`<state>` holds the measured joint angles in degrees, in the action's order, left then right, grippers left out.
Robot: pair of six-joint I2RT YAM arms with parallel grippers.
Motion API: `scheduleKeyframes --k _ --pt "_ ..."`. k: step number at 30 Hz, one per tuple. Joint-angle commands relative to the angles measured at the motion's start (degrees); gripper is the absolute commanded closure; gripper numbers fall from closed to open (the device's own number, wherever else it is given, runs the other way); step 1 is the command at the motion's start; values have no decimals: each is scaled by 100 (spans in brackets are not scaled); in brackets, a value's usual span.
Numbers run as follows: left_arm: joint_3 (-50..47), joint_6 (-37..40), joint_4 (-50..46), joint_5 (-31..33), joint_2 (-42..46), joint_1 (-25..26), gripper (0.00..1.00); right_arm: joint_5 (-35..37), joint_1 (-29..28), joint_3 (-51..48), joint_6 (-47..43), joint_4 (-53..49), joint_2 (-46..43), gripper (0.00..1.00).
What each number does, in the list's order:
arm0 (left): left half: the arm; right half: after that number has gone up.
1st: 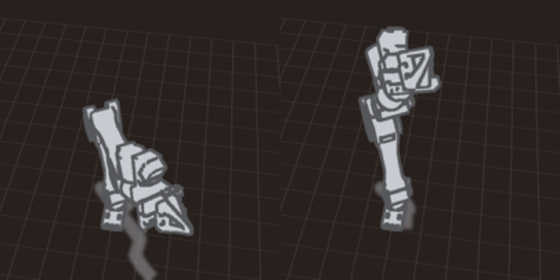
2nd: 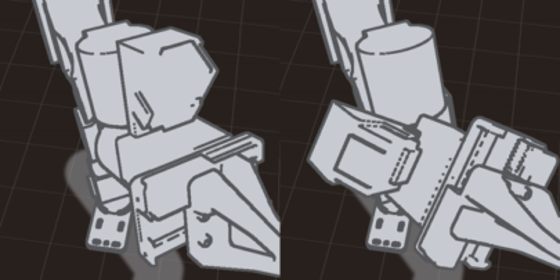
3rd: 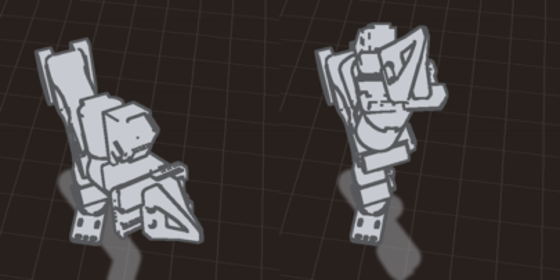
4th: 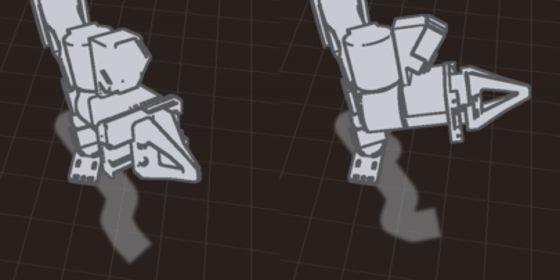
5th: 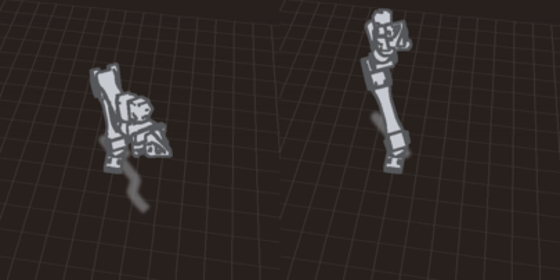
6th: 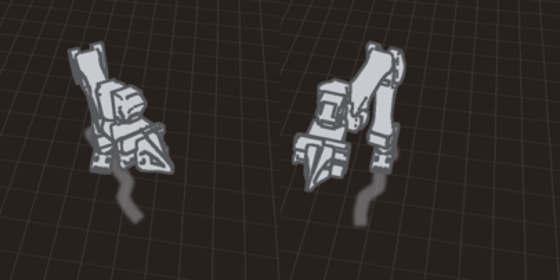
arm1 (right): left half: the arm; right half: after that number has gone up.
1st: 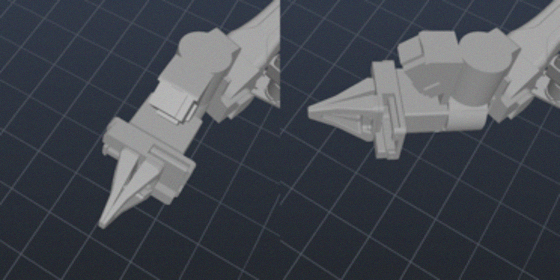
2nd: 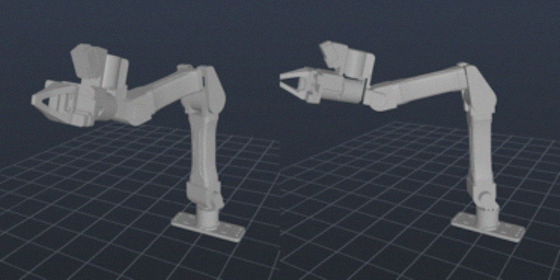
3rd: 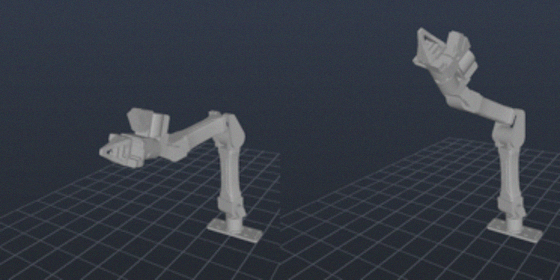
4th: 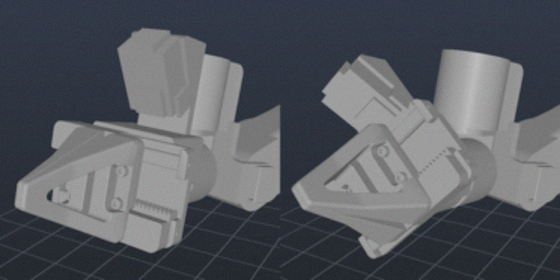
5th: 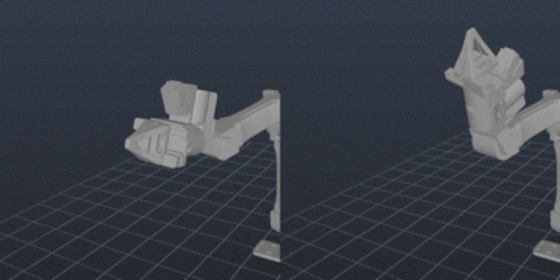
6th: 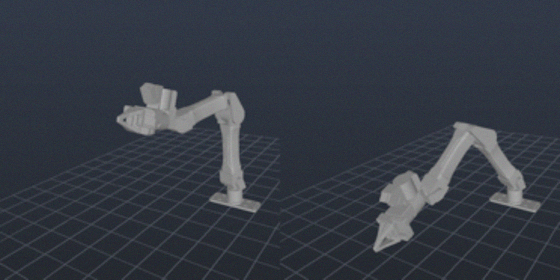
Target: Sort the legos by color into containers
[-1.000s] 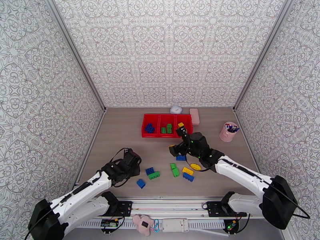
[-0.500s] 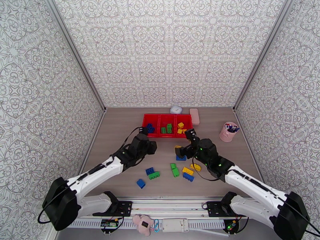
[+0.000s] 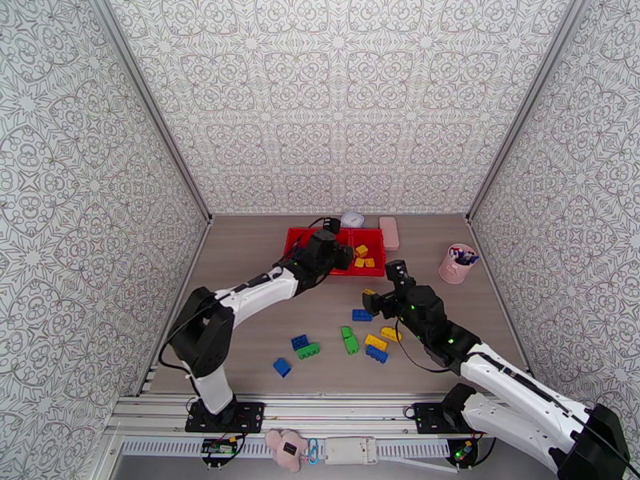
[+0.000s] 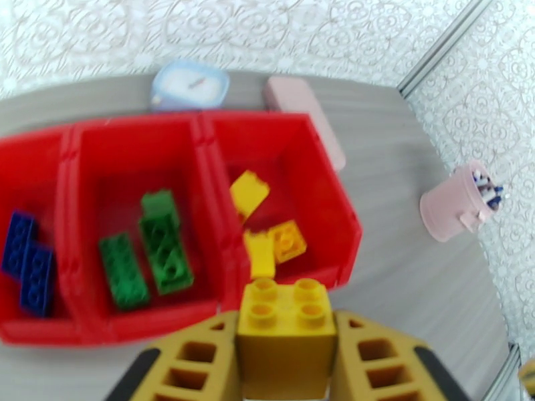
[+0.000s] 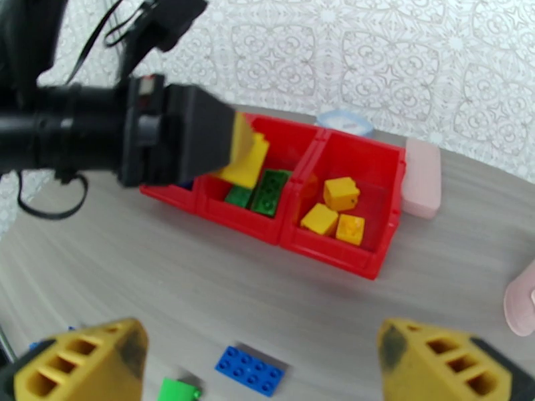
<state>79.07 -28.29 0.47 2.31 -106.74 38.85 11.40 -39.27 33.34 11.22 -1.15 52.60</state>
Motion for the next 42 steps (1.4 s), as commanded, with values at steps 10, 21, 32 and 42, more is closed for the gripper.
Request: scheduleKeyframes --k 10,21,32,42 --pt "2804 301 -858 -129 -2189 -36 80 197 95 -91 132 -251 -73 6" --pt "3758 185 -1143 -354 -2963 -106 71 194 121 -30 156 -313 -103 6" --pt "2094 651 -316 -457 -1374 -88 37 115 121 14 313 -586 -230 6" --pt "-842 1120 669 -237 923 67 18 40 112 -82 672 -1335 -218 7"
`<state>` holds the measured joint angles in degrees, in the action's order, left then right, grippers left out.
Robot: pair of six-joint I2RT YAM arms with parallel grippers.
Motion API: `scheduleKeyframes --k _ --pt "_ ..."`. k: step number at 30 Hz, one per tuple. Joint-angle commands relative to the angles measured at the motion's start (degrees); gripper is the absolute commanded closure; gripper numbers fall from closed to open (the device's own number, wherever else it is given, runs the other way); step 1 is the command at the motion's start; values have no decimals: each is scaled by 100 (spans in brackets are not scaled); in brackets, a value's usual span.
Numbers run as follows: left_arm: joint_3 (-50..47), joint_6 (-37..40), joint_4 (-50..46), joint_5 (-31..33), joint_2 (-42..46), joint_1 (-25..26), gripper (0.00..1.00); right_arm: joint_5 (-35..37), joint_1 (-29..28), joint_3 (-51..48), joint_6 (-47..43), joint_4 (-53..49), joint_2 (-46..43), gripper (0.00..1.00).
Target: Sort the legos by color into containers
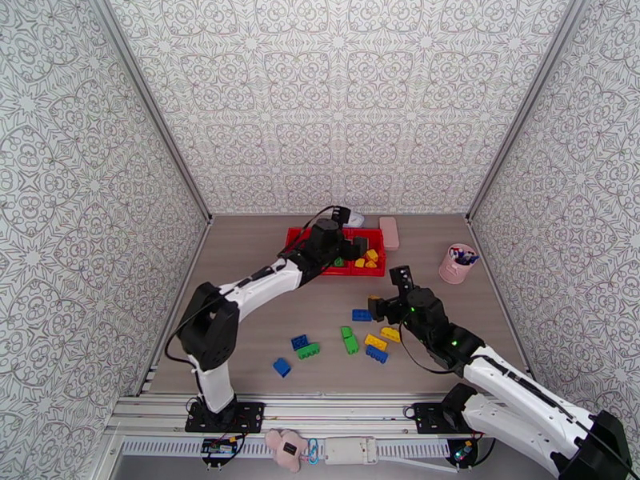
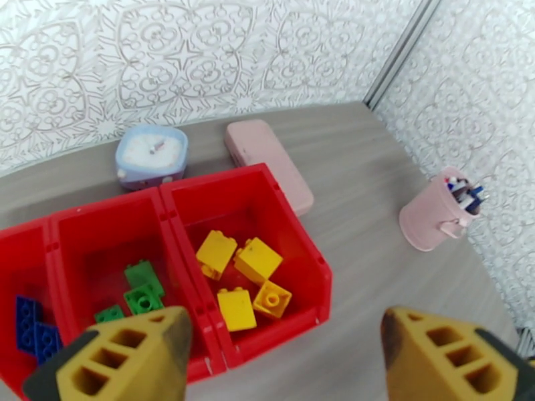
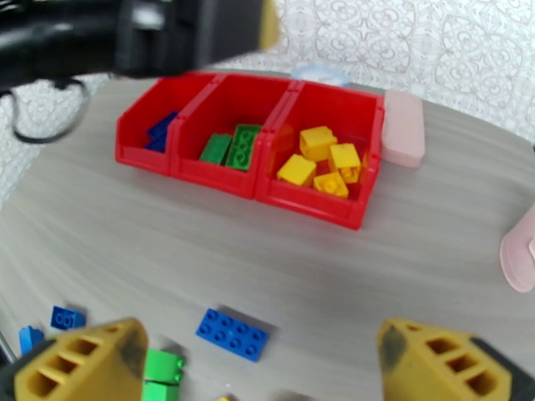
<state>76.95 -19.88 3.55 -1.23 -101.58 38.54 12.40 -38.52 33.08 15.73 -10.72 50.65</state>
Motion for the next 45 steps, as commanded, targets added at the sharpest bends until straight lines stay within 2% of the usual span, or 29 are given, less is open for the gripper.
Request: scheduleKeyframes --k 1,9,15,22,27,36,45 --pt "-867 349 368 117 613 134 17 -94 38 -51 257 -431 17 7" --pt "-2788 1333 139 65 2391 685 5 -21 -53 365 502 -773 1027 7" --pt "-4041 1427 31 -73 3678 940 3 207 -194 647 699 -388 2035 7" --pt "-4969 1526 -177 239 4854 1199 3 615 -405 1201 932 -222 3218 7" --pt "-5085 1640 -288 372 5054 1210 3 727 -487 1536 975 -193 3934 6" --pt "-5167 1771 38 223 4771 1252 3 673 -568 1963 1098 -269 4773 5" --pt "-5137 1831 94 232 4644 1282 1 384 -602 1893 1350 -211 4957 20"
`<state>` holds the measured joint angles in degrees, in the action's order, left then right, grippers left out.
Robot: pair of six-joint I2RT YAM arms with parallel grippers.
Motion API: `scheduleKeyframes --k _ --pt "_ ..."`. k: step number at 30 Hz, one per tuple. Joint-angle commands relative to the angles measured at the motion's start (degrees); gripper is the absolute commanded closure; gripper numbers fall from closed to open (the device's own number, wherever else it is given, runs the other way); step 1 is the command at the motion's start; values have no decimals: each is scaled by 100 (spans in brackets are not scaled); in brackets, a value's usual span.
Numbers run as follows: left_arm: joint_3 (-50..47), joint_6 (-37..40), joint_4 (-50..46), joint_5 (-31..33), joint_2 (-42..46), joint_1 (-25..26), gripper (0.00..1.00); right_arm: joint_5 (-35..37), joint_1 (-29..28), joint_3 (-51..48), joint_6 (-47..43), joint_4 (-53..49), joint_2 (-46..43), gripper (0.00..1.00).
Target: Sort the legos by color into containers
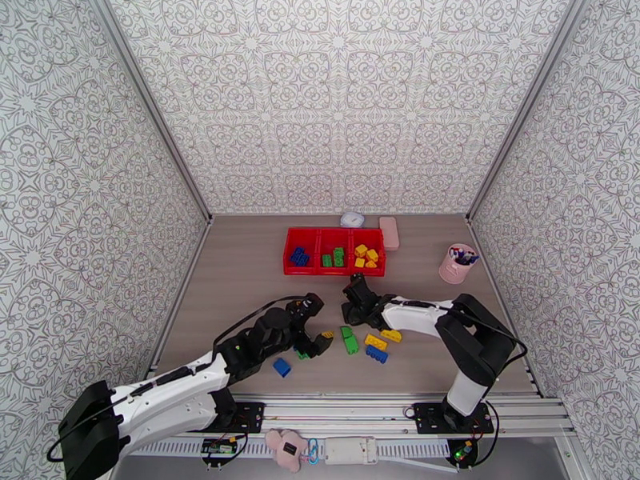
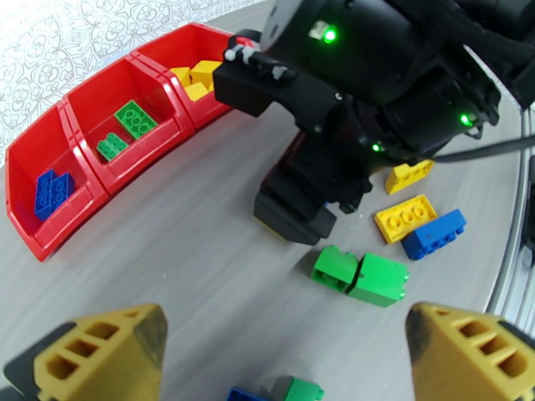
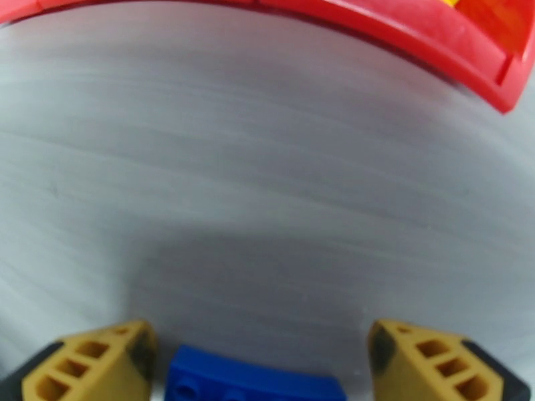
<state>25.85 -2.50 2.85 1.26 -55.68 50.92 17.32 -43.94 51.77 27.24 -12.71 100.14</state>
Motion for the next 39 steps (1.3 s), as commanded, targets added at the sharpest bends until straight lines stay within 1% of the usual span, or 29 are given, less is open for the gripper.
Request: scheduleKeyframes --k 1,6,9,13,20,23,26,30,39 --pt "-38 87 163 -5 97 42 1 -106 -61 -33 237 -4 -19 21" --pt "-217 65 286 92 285 35 1 -114 -62 -333 372 59 -197 34" --pt "-169 28 273 77 297 37 1 -148 -57 -432 438 52 -332 41" --pt "-231 16 359 89 284 37 1 -133 -59 -458 415 120 -439 46" --pt "-205 -106 285 107 329 37 1 -174 -62 -313 195 287 -765 46" --pt "-289 -173 277 176 386 39 1 -241 -61 -105 -62 494 -743 46" --pt "-316 -335 228 306 467 32 1 -457 -60 264 -276 662 -617 46" --pt "-309 -413 56 494 580 33 2 -716 -57 845 -577 1013 -239 46" --pt "-414 -601 -229 723 873 24 1 -1001 -22 2683 -1153 1357 1065 46"
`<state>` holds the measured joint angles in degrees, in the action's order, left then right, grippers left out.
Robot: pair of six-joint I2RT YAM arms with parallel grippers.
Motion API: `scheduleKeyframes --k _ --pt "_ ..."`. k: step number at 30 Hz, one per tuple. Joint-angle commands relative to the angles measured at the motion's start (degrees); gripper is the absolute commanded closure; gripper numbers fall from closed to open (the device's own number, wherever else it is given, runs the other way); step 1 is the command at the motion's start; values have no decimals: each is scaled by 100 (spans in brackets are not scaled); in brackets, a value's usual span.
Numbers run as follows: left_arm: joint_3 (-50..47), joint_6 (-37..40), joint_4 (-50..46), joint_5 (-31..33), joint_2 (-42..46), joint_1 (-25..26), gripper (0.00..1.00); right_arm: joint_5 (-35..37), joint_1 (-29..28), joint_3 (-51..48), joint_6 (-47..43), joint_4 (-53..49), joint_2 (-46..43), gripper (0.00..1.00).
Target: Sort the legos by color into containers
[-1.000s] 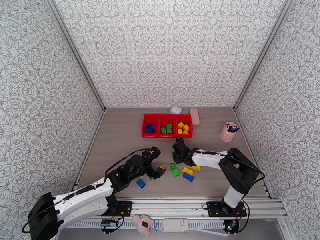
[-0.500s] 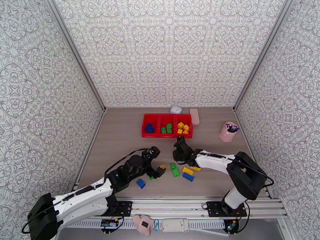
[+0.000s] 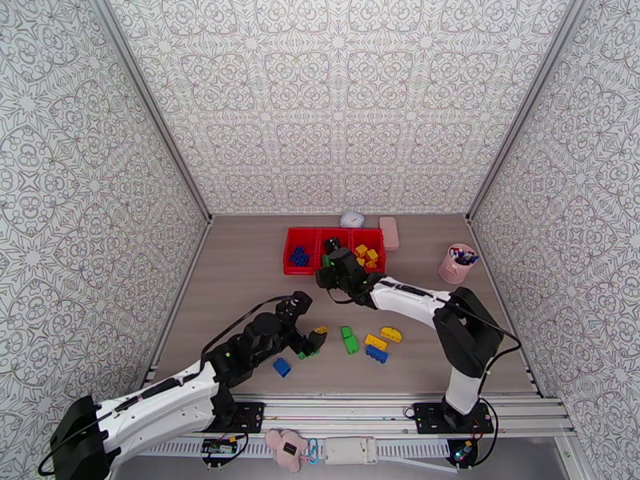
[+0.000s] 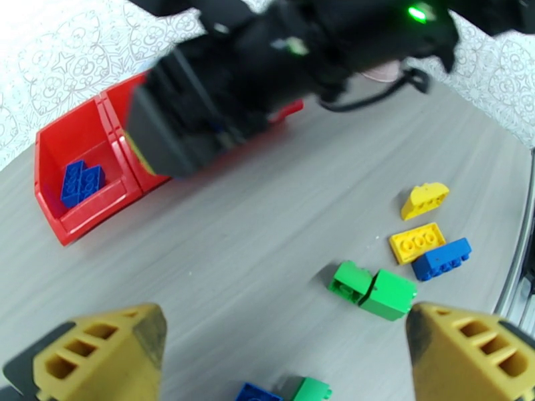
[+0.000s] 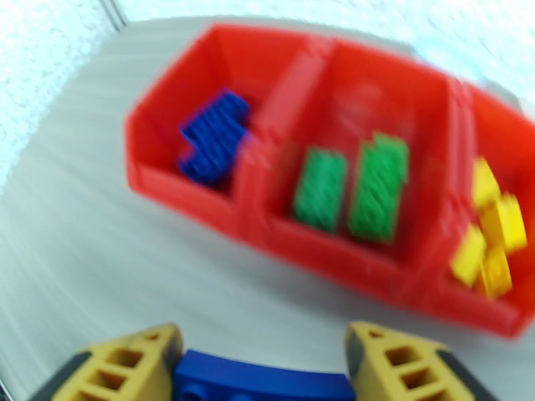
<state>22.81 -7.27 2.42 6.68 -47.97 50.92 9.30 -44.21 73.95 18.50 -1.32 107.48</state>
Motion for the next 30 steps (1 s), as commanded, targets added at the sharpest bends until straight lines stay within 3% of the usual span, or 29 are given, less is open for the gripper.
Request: scheduleKeyframes --k 1,11,24,30 --pt "-140 -148 -180 185 124 24 2 -237 25 687 -315 270 524 46" --pt "-182 -196 -259 238 165 -15 2 -488 218 2844 -608 101 2113 46" --pt "-214 -311 -185 200 147 -131 2 -614 386 5840 -881 -1263 3877 45" --pt "-102 -444 -434 413 150 -195 2 -709 386 6160 -965 -1546 3805 35"
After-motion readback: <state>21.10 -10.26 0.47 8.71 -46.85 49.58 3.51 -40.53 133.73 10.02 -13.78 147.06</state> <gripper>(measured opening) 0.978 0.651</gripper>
